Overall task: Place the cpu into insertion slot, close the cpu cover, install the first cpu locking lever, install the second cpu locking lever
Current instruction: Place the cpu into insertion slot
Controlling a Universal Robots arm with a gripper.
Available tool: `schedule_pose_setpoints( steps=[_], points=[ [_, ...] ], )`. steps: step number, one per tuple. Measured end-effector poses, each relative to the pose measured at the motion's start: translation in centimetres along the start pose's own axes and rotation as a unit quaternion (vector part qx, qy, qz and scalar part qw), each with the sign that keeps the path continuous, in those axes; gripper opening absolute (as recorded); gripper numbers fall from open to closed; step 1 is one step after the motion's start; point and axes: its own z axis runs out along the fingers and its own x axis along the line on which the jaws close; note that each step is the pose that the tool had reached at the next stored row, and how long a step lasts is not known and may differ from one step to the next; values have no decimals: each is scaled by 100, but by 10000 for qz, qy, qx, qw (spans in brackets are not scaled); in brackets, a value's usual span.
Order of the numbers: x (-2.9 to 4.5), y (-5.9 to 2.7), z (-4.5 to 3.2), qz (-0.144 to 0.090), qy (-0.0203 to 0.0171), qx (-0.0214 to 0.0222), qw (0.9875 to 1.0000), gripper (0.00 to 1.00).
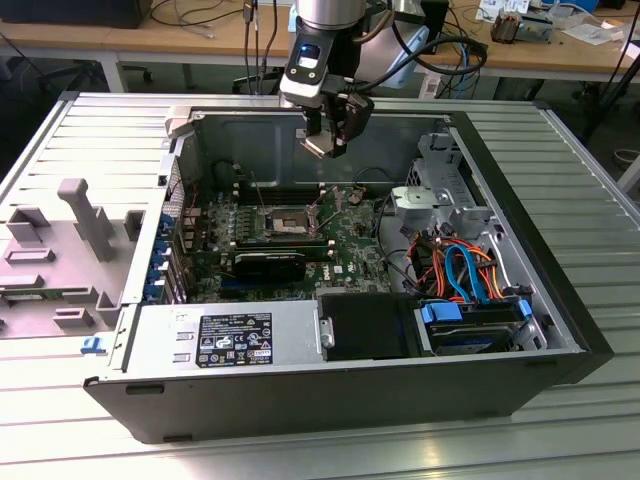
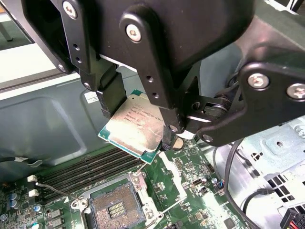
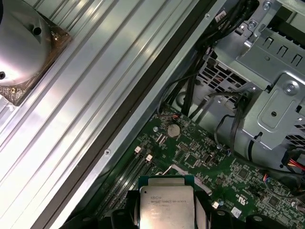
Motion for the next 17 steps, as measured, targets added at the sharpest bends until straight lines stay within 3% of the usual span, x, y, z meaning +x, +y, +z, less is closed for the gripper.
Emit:
schedule_pose_setpoints(
  steps=[17],
  points=[
    [0,0,1,120,-11,-2,9999,55]
  ],
)
